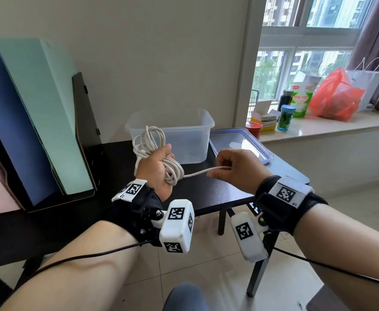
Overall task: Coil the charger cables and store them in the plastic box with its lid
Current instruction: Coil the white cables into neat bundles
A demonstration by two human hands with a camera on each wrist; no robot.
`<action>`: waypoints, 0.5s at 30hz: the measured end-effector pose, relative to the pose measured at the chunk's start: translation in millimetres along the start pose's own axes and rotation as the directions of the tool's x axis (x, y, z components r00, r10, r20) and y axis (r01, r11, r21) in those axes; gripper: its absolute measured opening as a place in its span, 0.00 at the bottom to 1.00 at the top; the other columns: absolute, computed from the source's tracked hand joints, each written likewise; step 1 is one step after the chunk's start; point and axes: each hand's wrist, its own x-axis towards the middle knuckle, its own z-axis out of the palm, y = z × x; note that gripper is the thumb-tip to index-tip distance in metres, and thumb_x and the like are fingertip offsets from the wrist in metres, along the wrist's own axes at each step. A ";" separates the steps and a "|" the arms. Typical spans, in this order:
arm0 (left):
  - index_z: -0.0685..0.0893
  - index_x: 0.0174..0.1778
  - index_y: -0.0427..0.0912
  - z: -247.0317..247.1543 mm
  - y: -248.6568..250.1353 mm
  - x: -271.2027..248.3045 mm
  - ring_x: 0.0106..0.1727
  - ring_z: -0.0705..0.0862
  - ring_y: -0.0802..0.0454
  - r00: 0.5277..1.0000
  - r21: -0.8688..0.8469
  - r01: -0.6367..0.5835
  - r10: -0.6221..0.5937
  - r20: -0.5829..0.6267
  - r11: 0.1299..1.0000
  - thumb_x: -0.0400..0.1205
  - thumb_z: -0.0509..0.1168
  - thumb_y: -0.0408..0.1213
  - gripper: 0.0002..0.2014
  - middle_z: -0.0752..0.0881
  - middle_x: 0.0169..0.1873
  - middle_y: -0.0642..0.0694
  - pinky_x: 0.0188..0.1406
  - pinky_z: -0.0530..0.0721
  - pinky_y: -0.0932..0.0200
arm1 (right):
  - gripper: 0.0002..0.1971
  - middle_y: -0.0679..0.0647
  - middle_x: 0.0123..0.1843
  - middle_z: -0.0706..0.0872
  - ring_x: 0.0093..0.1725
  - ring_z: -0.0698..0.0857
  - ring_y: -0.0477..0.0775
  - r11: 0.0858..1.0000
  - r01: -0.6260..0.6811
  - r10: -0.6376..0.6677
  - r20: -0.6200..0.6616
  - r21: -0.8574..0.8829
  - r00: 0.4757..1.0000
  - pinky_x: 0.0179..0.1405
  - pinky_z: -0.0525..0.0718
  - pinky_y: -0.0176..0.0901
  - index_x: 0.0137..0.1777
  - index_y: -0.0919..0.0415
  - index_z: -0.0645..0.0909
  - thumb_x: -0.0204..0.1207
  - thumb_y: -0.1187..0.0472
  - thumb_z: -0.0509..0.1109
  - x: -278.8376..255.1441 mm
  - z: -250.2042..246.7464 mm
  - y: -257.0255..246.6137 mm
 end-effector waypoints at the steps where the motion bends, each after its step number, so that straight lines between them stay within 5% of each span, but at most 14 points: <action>1: 0.71 0.28 0.43 -1.1 -0.7 -0.5 0.16 0.72 0.62 1.000 0.018 -0.011 0.011 -0.009 1.000 0.79 0.64 0.32 0.14 0.72 0.13 0.54 0.26 0.71 0.65 | 0.16 0.44 0.23 0.73 0.24 0.70 0.42 1.000 0.011 -0.010 0.019 -0.005 1.000 0.26 0.70 0.26 0.27 0.52 0.72 0.64 0.53 0.78 -0.9 0.1 1.2; 3: 0.73 0.28 0.43 -3.4 -1.5 -1.7 0.17 0.73 0.62 0.999 0.071 -0.030 0.032 -0.026 0.997 0.79 0.64 0.32 0.13 0.73 0.13 0.55 0.28 0.72 0.65 | 0.14 0.44 0.23 0.74 0.25 0.71 0.41 0.999 0.032 -0.030 0.043 -0.037 0.999 0.26 0.69 0.26 0.27 0.51 0.73 0.65 0.56 0.76 -3.2 0.5 3.0; 8: 0.75 0.29 0.42 -11.6 5.0 0.5 0.18 0.73 0.60 0.996 0.179 -0.013 0.029 -0.090 0.984 0.79 0.64 0.34 0.12 0.71 0.22 0.50 0.26 0.73 0.65 | 0.04 0.49 0.31 0.84 0.38 0.78 0.48 0.996 0.045 -0.037 0.114 -0.074 0.993 0.44 0.75 0.40 0.35 0.56 0.82 0.67 0.58 0.74 -9.0 -2.7 8.2; 12: 0.74 0.28 0.42 -15.0 3.8 -2.1 0.23 0.72 0.55 0.996 0.349 0.005 0.025 -0.082 0.937 0.77 0.66 0.34 0.12 0.72 0.20 0.50 0.29 0.73 0.60 | 0.10 0.42 0.22 0.74 0.24 0.71 0.40 0.984 -0.062 0.038 0.145 0.165 0.989 0.30 0.71 0.31 0.29 0.49 0.79 0.68 0.58 0.75 -8.0 -5.8 2.9; 15: 0.72 0.28 0.43 -11.8 -0.2 -10.4 0.27 0.73 0.54 1.000 0.415 0.015 -0.013 -0.007 0.910 0.78 0.66 0.34 0.13 0.72 0.25 0.48 0.34 0.74 0.58 | 0.11 0.41 0.19 0.73 0.22 0.69 0.40 0.968 -0.049 0.020 0.121 0.246 0.992 0.27 0.70 0.28 0.28 0.47 0.79 0.68 0.58 0.75 -3.6 -6.6 -7.2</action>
